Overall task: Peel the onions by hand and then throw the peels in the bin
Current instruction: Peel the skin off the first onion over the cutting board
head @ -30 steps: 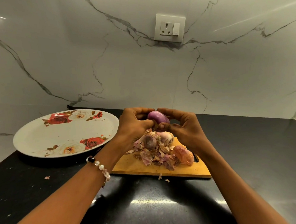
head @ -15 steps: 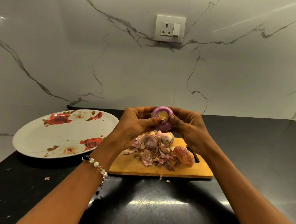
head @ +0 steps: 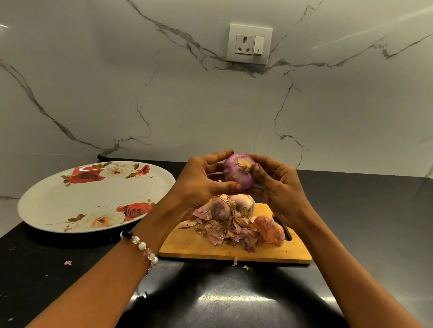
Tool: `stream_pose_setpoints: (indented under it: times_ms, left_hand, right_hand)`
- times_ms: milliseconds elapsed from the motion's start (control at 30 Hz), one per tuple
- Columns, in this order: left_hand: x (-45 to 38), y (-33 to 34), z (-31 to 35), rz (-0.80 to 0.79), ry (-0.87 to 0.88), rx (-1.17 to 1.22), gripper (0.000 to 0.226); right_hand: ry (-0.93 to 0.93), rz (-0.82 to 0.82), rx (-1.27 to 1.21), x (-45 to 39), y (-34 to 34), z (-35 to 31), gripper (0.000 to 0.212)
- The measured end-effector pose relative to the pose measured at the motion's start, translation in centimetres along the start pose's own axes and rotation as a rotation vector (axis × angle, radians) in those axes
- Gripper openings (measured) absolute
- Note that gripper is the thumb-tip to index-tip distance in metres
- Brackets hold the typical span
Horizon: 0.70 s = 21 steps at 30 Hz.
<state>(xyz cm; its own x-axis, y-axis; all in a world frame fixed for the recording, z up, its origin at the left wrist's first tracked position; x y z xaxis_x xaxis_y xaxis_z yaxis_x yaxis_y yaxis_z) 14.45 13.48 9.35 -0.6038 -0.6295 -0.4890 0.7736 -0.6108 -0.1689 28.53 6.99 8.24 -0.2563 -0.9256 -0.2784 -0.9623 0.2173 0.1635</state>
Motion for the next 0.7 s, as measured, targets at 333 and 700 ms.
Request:
stream_pose_setpoints:
  times_ms: [333,700]
  left_hand:
    - [-0.1,-0.4,1.0,0.065,0.150,0.050,0.052]
    - [-0.2,-0.4,-0.5,0.011,0.084,0.045,0.036]
  right_hand:
    - [-0.184,0.011,0.412,0.4,0.2,-1.8,0.045]
    - [-0.564,0.061,0.900,1.4,2.1,-2.4,0.025]
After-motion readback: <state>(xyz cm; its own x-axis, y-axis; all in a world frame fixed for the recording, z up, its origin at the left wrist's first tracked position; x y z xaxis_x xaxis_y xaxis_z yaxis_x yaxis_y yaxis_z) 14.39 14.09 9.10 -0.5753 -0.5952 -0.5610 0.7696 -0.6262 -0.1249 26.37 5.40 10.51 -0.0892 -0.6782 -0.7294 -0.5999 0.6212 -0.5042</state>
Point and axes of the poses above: each hand's wrist, its own x-axis away from the middle knuckle, its own y-axis out of the palm, z = x × y, the point moved 7 cm from there along -x, towards the middle knuckle, and after that the axes turned 10 degrees about y, right-handed, at the moved point
